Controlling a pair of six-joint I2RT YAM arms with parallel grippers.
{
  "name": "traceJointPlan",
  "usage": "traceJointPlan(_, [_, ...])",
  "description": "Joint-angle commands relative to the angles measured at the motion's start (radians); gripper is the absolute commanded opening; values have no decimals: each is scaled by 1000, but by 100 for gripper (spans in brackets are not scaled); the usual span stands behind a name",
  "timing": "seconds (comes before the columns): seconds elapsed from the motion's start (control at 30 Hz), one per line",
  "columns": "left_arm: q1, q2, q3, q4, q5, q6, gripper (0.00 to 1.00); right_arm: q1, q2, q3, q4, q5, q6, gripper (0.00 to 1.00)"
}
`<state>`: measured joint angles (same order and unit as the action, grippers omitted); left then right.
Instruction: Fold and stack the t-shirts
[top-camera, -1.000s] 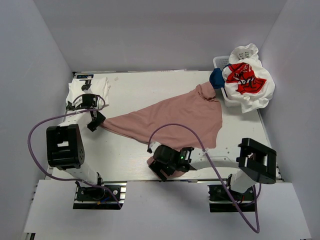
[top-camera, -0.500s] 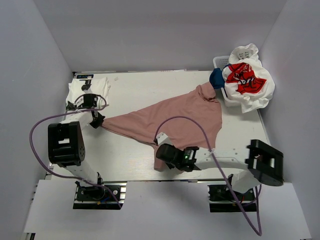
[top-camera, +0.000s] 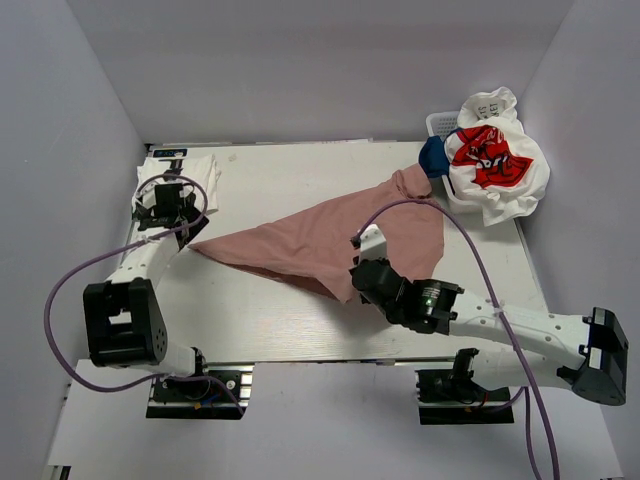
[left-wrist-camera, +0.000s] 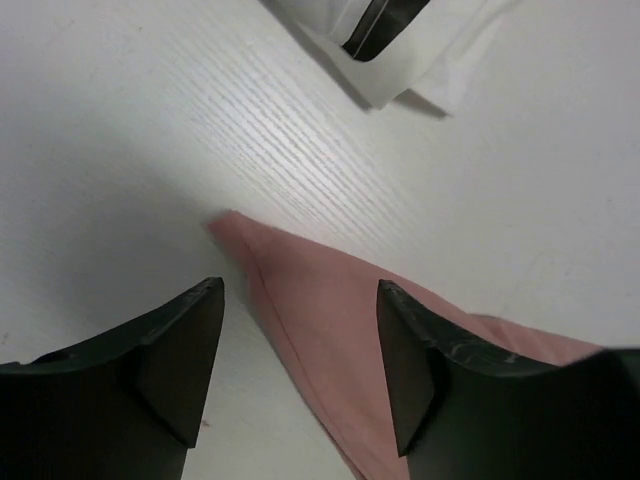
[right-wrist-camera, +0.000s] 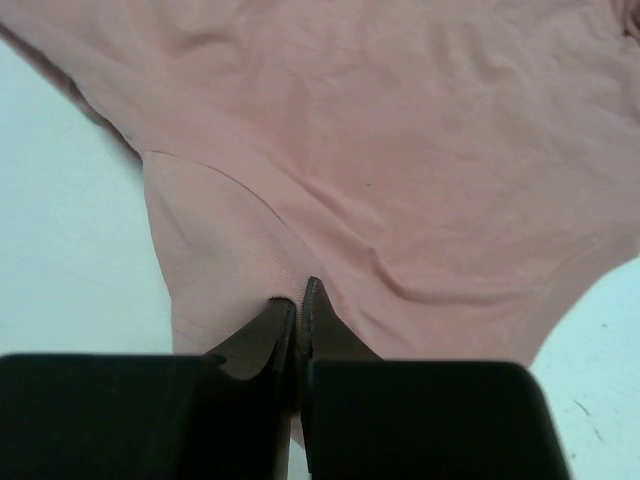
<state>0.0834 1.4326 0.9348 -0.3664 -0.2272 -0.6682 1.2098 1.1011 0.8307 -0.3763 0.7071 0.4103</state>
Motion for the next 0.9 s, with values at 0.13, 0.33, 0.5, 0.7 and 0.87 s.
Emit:
traceJointPlan(0.13, [3, 136, 4, 15, 58, -5, 86, -53, -86, 61, -62, 98, -16, 0])
traceJointPlan(0.33, [-7, 236, -8, 27, 98, -5, 73, -85, -92, 71, -59, 88, -34, 0])
traceJointPlan(0.5, [-16, 201, -94, 61, 154, -14, 65, -111, -63, 79, -53, 92, -31, 0])
traceJointPlan(0.7, [-16, 99, -113, -70, 57, -62, 79, -139, -55, 64, -3, 65, -36, 0])
traceJointPlan(0.87, [-16, 3, -113, -163, -1, -76, 83, -158, -41, 58, 7, 43, -47, 0])
